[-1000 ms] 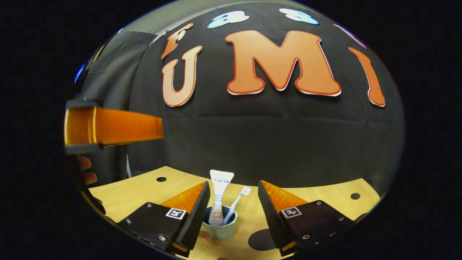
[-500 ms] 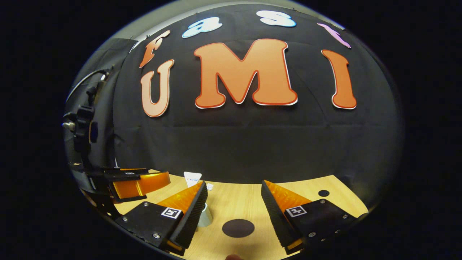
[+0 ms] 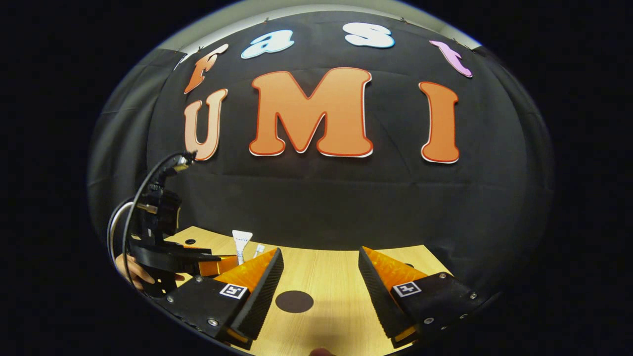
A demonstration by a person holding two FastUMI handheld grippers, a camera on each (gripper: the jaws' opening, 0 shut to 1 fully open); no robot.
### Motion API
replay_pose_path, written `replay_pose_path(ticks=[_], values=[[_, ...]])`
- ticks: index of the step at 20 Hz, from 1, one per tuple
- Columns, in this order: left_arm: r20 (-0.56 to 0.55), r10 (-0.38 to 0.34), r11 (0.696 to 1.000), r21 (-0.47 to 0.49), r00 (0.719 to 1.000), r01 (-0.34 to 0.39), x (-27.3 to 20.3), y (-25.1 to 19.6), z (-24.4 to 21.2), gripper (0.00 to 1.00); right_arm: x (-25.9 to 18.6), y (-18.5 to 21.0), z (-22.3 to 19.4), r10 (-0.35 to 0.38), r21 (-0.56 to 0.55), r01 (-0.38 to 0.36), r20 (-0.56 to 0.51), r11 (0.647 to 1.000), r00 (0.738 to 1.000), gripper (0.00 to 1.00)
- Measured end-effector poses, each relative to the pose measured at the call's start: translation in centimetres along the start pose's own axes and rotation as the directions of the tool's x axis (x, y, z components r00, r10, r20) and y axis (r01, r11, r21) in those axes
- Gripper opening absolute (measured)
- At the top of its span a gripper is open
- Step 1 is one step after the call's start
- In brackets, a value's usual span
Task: Put the toothbrush and toothpaste on the desktop into the cup, then pick up the cup and place it on the coaster on the desktop.
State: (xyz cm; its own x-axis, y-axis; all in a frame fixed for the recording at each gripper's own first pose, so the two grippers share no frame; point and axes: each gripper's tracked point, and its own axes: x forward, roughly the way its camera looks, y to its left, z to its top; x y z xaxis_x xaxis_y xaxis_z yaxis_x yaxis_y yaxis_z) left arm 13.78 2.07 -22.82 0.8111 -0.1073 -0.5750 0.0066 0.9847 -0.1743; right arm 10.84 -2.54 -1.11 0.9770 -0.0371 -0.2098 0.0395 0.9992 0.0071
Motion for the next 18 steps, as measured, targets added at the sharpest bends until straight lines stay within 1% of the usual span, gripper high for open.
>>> replay_pose_path(ticks=[2,3,5,7,9,11,12,13,15,16,17,18], values=[[-0.083,-0.016,0.998,-0.058,0.996,0.011,0.3,-0.4,-2.8,0.96,-1.0,-1.2,-0.4,0.002,0.014,-0.002,-0.006,1.000,1.000,0.92],[-0.128,-0.004,0.998,-0.058,0.992,-0.003,0.6,-0.1,-4.2,0.96,-1.5,-1.9,-0.6,0.004,0.021,-0.003,-0.006,1.000,1.000,0.92],[-0.185,0.036,0.998,-0.036,0.982,-0.043,1.1,0.8,-5.7,0.97,-2.3,-3.2,-1.3,0.005,0.033,-0.005,-0.014,0.999,1.000,0.92],[-0.225,0.055,0.998,-0.008,0.973,-0.058,0.5,0.7,-6.2,0.95,-3.3,-4.5,-1.8,0.010,0.033,-0.009,-0.024,0.999,1.000,0.92],[-0.257,0.081,0.996,0.041,0.963,-0.073,0.4,0.9,-6.4,0.95,-4.2,-5.5,-2.1,0.015,0.027,-0.015,-0.025,1.000,1.000,0.92],[-0.301,0.111,0.993,0.074,0.947,-0.093,0.8,0.8,-6.8,0.95,-5.2,-6.3,-2.4,0.027,0.030,-0.026,-0.027,0.999,0.999,0.91],[-0.326,0.118,0.992,0.088,0.938,-0.094,0.9,0.5,-7.1,0.91,-5.7,-6.5,-2.7,0.036,0.034,-0.035,-0.029,0.999,0.999,0.92],[-0.348,0.140,0.989,0.097,0.927,-0.113,0.8,0.8,-7.4,0.89,-6.1,-6.7,-3.2,0.043,0.037,-0.042,-0.037,0.998,0.998,0.92],[-0.401,0.153,0.987,0.106,0.903,-0.121,0.5,0.4,-7.9,0.87,-7.2,-7.2,-4.0,0.053,0.037,-0.051,-0.053,0.998,0.997,0.91],[-0.425,0.157,0.987,0.108,0.891,-0.122,0.5,0.0,-8.1,0.78,-7.5,-7.2,-4.3,0.058,0.033,-0.057,-0.054,0.998,0.997,0.91],[-0.441,0.166,0.985,0.111,0.882,-0.129,0.7,-0.1,-8.3,0.73,-8.0,-7.4,-4.5,0.061,0.029,-0.060,-0.055,0.998,0.997,0.92],[-0.457,0.174,0.984,0.115,0.872,-0.136,1.0,-0.2,-8.5,0.65,-8.3,-7.5,-4.7,0.064,0.029,-0.063,-0.058,0.998,0.996,0.92]])
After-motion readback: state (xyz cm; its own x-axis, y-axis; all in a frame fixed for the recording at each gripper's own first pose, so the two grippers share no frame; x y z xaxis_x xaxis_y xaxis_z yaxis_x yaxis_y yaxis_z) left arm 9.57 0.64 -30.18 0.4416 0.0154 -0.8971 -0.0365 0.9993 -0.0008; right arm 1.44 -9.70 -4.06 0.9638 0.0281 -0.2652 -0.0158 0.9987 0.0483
